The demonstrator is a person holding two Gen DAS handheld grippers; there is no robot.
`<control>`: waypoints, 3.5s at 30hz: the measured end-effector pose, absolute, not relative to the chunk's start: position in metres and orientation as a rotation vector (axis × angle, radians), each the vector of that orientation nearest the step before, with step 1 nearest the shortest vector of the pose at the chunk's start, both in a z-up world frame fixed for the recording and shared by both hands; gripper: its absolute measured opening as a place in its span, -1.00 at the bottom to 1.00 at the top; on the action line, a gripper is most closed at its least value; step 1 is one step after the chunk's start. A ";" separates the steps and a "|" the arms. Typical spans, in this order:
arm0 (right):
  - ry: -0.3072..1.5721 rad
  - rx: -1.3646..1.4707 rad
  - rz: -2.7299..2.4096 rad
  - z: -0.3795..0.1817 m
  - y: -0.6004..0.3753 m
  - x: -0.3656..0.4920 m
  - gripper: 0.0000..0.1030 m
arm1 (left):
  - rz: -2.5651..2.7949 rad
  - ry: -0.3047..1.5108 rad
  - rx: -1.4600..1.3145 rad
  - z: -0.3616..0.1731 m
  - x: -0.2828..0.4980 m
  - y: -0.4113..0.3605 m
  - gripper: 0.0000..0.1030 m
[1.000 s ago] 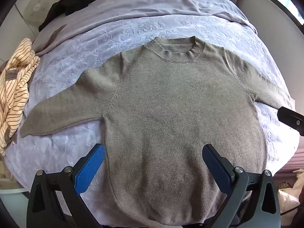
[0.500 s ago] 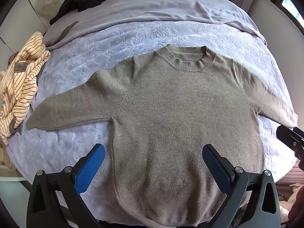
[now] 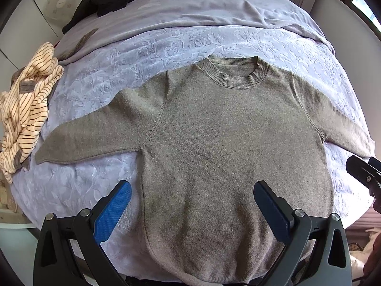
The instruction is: Fold small clothes
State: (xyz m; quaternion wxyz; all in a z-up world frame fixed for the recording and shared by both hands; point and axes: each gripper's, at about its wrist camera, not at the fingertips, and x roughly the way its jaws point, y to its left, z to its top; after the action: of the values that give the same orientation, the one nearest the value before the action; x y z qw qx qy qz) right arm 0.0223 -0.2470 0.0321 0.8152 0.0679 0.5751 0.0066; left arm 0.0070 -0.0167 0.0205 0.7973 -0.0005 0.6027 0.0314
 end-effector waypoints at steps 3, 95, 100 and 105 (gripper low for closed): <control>1.227 0.146 0.017 0.032 -0.248 0.022 1.00 | 0.070 1.294 0.009 0.020 0.006 -0.018 1.00; 1.292 0.060 0.218 0.006 -0.263 0.021 1.00 | 0.220 1.339 -0.094 0.003 -0.042 -0.026 1.00; 1.300 0.047 0.230 0.001 -0.259 0.029 1.00 | 0.251 1.353 -0.110 -0.004 -0.039 -0.019 1.00; 1.309 0.023 0.245 -0.001 -0.241 0.036 1.00 | 0.186 1.363 -0.184 -0.010 -0.034 -0.002 1.00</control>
State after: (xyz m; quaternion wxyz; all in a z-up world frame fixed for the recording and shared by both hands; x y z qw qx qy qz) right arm 0.0361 -0.2407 -0.0008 0.7865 0.0109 0.6070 0.1135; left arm -0.0340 -0.0021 -0.0096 0.7688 -0.0846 0.6280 0.0858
